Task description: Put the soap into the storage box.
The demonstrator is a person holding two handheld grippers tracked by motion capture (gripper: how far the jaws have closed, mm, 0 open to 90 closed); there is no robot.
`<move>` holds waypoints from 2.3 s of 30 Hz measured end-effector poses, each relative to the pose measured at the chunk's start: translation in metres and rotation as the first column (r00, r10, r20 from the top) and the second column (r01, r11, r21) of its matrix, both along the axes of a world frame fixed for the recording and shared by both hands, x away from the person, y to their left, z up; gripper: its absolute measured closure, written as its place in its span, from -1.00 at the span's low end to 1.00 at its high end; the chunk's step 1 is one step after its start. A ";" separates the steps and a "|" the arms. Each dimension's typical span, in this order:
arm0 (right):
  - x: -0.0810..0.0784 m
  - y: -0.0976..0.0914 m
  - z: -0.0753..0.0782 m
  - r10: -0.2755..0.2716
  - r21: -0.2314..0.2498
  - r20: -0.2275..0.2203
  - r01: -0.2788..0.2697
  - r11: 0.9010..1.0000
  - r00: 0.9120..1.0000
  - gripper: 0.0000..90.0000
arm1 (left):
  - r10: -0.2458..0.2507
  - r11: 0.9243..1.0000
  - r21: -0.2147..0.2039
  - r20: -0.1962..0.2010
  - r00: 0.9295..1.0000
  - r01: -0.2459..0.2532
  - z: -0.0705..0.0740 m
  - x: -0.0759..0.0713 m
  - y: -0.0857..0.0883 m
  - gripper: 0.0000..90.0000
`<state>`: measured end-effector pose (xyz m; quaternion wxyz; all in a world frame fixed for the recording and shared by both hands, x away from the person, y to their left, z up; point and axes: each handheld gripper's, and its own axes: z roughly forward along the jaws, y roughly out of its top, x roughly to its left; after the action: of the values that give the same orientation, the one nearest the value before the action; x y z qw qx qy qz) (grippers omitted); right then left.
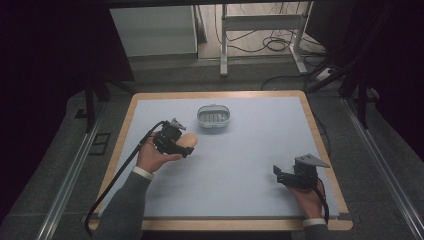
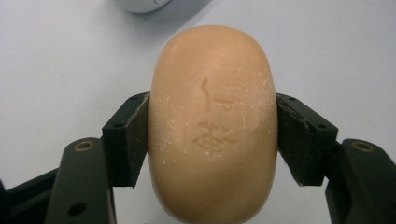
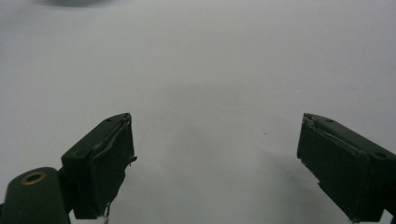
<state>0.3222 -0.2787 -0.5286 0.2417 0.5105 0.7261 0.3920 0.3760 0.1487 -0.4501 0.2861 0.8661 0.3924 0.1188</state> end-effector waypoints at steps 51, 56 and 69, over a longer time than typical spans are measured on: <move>0.000 -0.001 0.000 -0.002 0.006 0.000 0.002 1.000 1.000 -0.76 | -0.028 0.999 0.031 0.030 0.999 0.027 0.016 0.044 -0.020 -0.28; 0.000 -0.001 0.000 -0.003 0.005 0.006 0.003 1.000 1.000 -0.76 | -0.020 1.000 0.016 0.021 1.000 0.020 0.014 0.049 -0.019 -0.28; -0.002 0.000 0.000 -0.003 -0.003 0.015 0.003 1.000 1.000 -0.76 | -0.018 1.000 0.013 0.014 1.000 0.018 0.015 0.060 -0.023 -0.28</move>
<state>0.3205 -0.2787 -0.5282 0.2485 0.5084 0.7240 0.3944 0.4362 0.1262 -0.4353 0.2842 0.8706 0.3816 0.1249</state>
